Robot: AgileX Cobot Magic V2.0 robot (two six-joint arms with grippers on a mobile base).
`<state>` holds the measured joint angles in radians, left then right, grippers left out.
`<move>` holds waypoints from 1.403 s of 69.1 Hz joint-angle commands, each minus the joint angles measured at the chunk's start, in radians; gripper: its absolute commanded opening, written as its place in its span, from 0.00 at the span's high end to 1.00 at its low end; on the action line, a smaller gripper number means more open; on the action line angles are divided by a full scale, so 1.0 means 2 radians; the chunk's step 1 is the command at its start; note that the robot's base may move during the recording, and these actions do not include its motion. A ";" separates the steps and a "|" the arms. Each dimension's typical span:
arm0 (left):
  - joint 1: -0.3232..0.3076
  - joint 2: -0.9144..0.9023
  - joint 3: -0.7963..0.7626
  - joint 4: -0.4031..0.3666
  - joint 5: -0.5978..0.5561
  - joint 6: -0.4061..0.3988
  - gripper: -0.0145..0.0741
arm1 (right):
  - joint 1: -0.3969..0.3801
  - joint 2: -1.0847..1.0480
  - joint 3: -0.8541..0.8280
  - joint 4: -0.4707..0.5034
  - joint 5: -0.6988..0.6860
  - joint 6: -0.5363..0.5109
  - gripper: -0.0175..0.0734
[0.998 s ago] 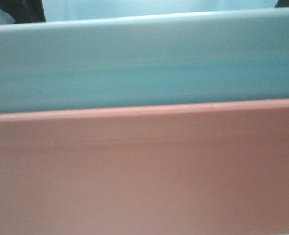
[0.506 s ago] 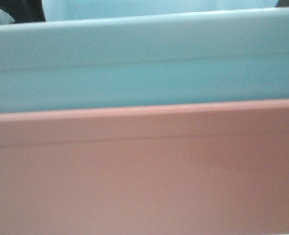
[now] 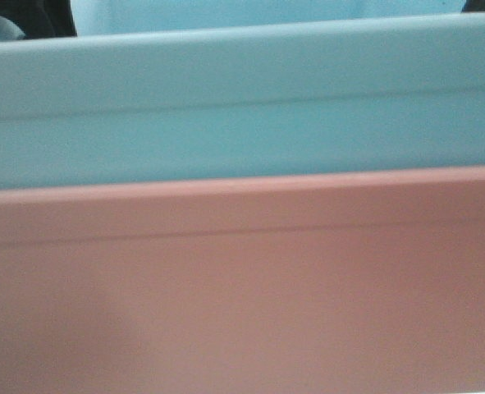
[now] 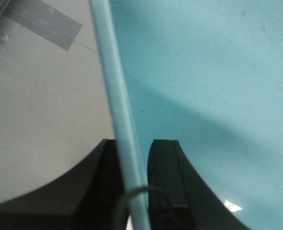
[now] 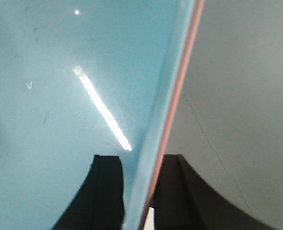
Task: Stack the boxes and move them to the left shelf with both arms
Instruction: 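Keep gripping both bin rims while the base drives toward the shelf, then carry the stacked bins with both grippers up to the shelf rack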
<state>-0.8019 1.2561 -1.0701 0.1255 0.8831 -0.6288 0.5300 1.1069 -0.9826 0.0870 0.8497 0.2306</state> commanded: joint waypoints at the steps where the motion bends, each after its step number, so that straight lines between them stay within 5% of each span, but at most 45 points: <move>1: 0.000 -0.022 -0.014 0.034 -0.010 0.012 0.84 | -0.003 -0.016 -0.015 -0.034 -0.018 -0.016 0.77; 97: 0.000 -0.022 -0.014 0.034 -0.010 0.012 0.84 | -0.003 -0.016 -0.015 -0.034 -0.018 -0.016 0.77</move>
<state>-0.8019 1.2561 -1.0701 0.1255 0.8831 -0.6288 0.5300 1.1069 -0.9826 0.0870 0.8465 0.2306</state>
